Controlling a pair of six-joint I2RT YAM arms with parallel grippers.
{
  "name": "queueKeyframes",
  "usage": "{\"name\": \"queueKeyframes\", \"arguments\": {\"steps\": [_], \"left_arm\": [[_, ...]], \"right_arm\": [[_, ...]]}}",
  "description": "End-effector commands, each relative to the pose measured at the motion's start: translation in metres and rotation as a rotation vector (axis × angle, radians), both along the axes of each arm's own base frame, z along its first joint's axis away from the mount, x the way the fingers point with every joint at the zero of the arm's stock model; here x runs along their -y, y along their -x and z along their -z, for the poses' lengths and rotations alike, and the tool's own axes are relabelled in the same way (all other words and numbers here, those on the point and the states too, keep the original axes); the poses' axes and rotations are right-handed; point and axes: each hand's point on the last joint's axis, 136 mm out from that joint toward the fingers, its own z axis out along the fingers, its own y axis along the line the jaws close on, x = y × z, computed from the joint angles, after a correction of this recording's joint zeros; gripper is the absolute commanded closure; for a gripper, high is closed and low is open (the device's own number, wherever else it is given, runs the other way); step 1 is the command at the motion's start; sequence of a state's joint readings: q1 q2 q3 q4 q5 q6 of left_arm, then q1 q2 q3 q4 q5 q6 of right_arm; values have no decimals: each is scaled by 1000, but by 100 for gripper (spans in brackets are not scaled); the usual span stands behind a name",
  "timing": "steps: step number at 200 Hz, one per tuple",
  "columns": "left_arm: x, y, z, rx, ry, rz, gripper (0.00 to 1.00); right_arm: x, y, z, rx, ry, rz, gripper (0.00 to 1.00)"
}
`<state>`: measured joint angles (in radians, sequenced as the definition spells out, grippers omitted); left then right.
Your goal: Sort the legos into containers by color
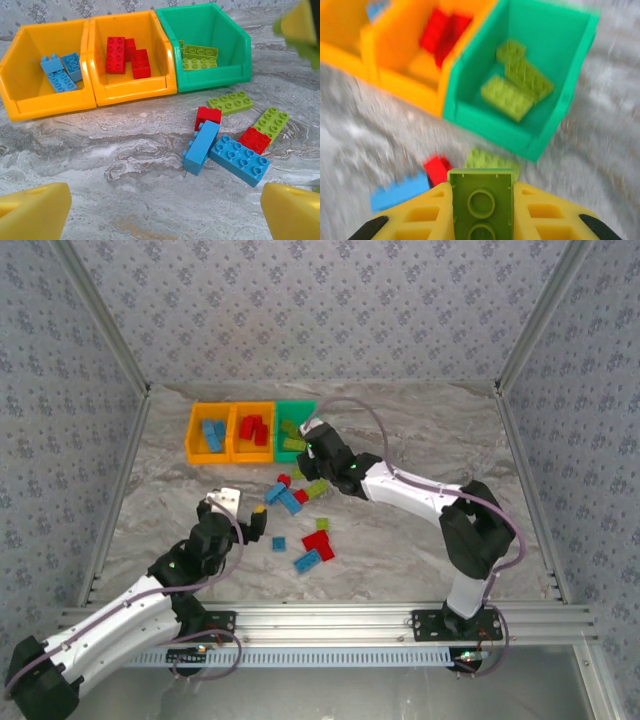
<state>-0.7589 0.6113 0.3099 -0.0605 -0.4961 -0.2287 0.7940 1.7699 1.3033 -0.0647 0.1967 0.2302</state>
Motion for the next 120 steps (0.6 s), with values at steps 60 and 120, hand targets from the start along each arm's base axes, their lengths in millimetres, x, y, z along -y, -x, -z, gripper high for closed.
{"name": "queueKeyframes", "arguments": {"steps": [60, 120], "left_arm": [[-1, -5, -4, 17, 11, -16, 1], [4, -7, 5, -10, -22, 9, 1]], "right_arm": [[-44, -116, 14, 121, -15, 58, 64], [-51, -117, 0, 68, 1, 25, 46]]}}
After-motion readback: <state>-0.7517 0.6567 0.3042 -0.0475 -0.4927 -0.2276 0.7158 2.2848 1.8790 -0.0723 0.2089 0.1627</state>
